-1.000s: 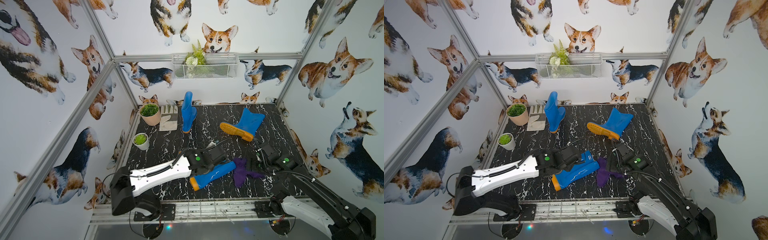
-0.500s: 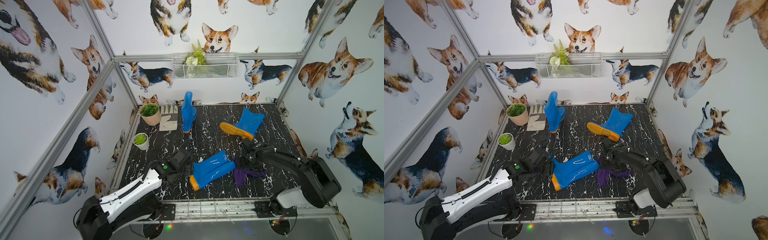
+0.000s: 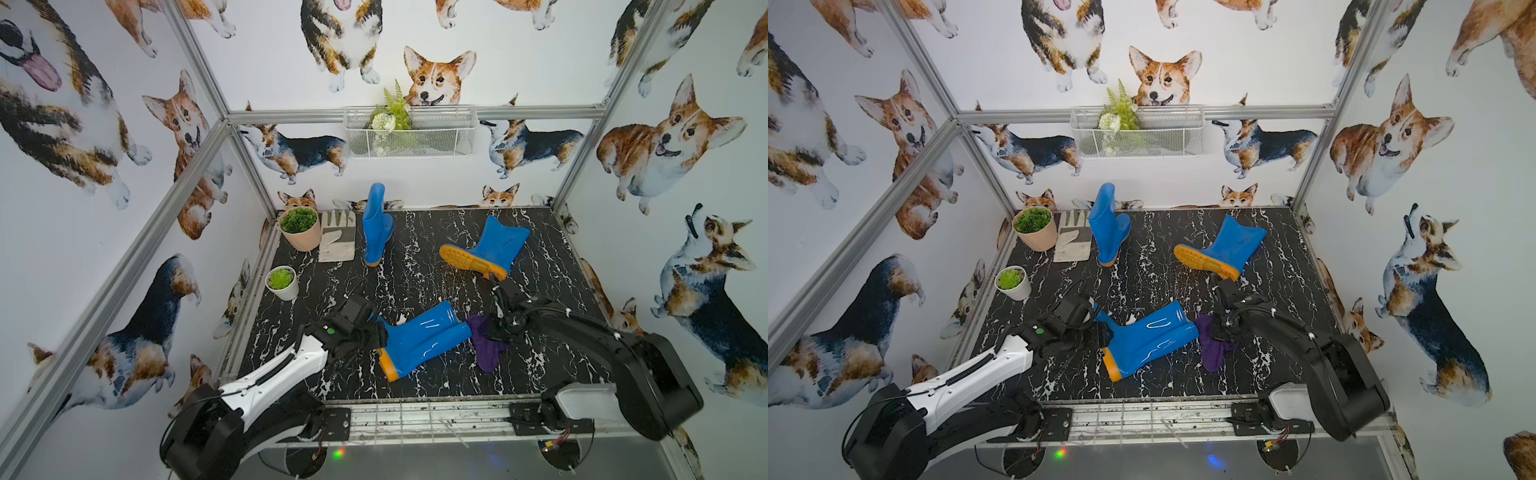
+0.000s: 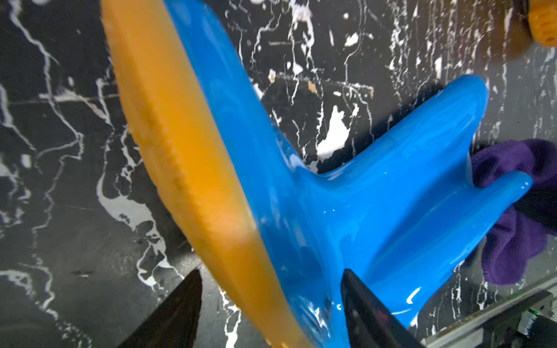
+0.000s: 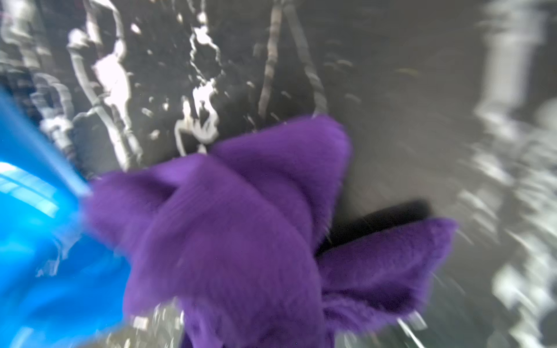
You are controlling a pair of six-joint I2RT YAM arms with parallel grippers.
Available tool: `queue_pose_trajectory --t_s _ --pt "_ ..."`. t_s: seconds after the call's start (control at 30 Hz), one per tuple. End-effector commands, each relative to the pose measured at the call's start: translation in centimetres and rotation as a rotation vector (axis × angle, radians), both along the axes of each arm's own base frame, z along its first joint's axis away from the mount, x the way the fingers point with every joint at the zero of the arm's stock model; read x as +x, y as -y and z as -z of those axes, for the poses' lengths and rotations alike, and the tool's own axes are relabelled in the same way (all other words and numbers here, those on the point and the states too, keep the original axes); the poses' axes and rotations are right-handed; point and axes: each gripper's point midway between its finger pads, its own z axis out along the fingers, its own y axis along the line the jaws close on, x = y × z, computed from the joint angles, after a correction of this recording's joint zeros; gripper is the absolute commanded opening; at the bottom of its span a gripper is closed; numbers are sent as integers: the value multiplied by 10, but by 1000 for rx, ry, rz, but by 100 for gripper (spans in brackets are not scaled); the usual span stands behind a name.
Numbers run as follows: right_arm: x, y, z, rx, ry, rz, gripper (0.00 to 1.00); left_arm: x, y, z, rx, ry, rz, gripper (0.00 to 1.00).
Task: Wipe the rubber boots with a cloth
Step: Pick up the cleaning item at the center of the board.
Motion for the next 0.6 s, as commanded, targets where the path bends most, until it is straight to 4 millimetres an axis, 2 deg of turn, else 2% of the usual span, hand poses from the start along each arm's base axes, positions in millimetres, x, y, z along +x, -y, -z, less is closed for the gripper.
queue_pose_trajectory --t_s 0.0,0.03,0.1,0.13,0.2,0.27,0.3,0.37,0.5,0.57 --pt "11 14 -61 -3 194 42 0 6 20 2 -79 -13 26 70" --pt "13 16 -77 5 237 46 0 7 23 3 -92 -18 33 67" --pt "15 13 -98 27 283 39 0 9 29 3 -112 -13 40 62" --pt "17 5 -110 48 307 18 0 12 32 0 -121 -4 44 58" --pt "20 -16 -122 64 328 -43 0 16 35 -5 -127 14 46 52" --pt "23 -48 -127 88 345 -114 0 21 38 -9 -127 25 51 46" --pt "25 -70 -127 116 346 -154 0 24 39 -10 -125 29 52 42" --pt "27 -120 -116 162 321 -241 0 29 42 -12 -125 32 49 38" --pt "23 -207 -95 218 259 -400 0 37 42 -11 -115 29 8 31" --pt "21 -239 -81 236 225 -454 0 36 43 -11 -131 31 -7 31"
